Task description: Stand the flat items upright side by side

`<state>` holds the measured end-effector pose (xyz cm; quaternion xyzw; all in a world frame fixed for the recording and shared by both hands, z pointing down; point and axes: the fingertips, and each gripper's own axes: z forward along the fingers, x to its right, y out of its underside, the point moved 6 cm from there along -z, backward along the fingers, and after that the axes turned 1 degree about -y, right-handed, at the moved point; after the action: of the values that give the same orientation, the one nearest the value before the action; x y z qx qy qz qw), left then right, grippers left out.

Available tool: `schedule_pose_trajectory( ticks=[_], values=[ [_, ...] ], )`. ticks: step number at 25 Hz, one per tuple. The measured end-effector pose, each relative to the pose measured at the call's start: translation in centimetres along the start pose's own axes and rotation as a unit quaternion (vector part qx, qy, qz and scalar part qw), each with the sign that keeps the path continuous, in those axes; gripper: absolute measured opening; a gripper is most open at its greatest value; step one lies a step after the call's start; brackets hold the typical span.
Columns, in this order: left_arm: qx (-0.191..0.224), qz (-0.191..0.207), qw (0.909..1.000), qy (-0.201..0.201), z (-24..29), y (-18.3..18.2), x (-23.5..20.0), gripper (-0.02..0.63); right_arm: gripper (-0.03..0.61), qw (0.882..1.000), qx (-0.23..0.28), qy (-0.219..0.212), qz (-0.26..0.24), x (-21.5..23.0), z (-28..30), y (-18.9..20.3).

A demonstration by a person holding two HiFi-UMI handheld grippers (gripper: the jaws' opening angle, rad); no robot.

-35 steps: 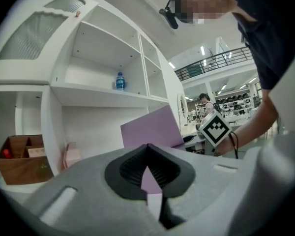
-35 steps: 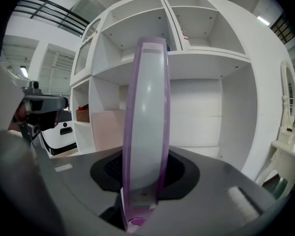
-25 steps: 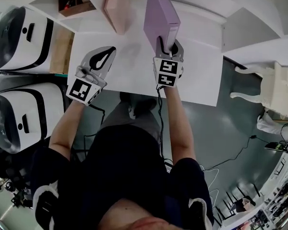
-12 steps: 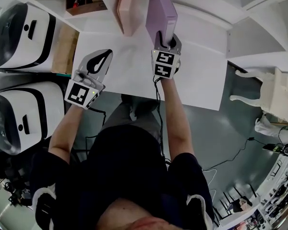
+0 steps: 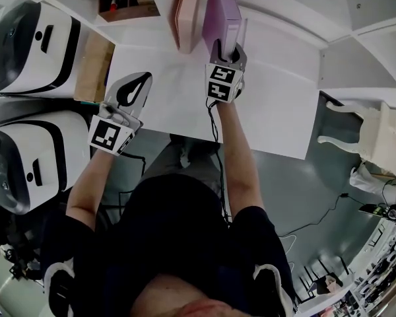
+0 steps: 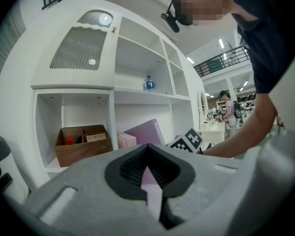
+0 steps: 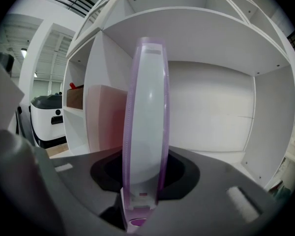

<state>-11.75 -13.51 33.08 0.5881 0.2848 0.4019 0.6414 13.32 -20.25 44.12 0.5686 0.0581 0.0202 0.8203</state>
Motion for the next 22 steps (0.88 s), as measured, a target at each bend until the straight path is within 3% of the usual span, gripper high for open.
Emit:
schedule_pose_trajectory(
  ticks=[22],
  values=[
    [-0.009, -0.014, 0.9996, -0.021, -1.1, 1.4, -3.3, -0.002, 0.146, 0.999, 0.018, 0.048, -0.009, -3.7, 5.1, -1.2]
  ],
)
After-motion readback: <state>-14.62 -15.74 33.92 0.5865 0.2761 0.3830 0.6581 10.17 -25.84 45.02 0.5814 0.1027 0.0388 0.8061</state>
